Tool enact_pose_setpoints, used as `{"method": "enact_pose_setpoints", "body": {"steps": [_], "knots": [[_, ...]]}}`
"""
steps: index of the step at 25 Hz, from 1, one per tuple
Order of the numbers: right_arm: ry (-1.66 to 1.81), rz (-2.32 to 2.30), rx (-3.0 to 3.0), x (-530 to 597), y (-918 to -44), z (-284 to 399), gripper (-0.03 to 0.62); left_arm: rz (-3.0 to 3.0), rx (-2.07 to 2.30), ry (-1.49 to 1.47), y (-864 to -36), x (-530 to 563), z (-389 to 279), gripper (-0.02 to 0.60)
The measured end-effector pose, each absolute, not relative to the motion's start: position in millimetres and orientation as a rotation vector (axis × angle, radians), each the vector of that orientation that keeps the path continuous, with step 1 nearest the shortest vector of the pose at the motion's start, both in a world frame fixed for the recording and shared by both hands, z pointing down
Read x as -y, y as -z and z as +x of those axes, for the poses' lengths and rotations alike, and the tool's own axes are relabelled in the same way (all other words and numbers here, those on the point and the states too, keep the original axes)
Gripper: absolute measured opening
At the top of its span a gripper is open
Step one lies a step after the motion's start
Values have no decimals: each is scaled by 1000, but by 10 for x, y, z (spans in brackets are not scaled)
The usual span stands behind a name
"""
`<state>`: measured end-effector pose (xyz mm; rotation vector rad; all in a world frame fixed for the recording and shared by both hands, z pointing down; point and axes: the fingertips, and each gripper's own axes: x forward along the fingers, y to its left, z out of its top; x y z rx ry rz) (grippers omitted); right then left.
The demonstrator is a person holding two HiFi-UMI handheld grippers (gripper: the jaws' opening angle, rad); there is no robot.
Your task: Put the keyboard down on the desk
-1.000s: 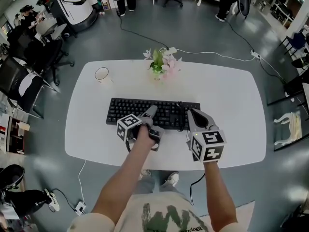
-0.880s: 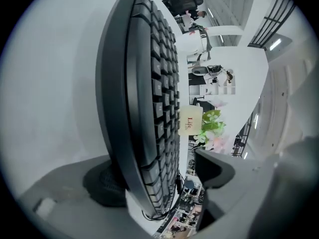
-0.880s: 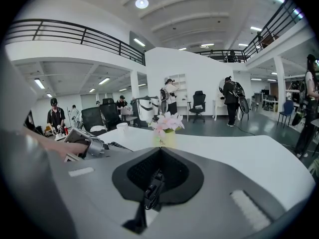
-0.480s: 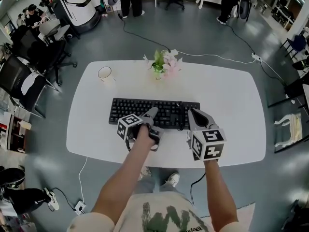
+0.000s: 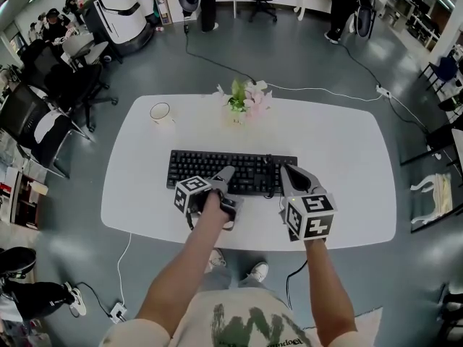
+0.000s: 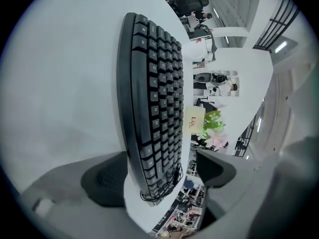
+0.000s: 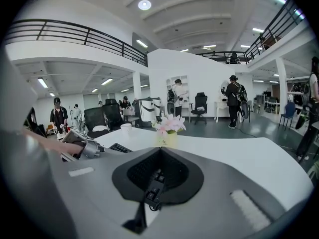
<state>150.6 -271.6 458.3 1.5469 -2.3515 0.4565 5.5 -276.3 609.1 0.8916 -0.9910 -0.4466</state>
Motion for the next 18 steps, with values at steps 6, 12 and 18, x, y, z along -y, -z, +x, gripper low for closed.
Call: {"method": "enact_pose_setpoints", "body": {"steps": [6,12,18], "knots": [[-466,1547,2360,2693,-4558,1474,-2,987,1014,428,-5896,2777,-27,431],[-446,1554,2383,2739,-4457,1454,-2,1178,1048,379,-5619,2916,-128,378],[-423,1566,2402,2778,-4317,1436,-2,1385,1098,339,-5298,3048,-279,259]]}}
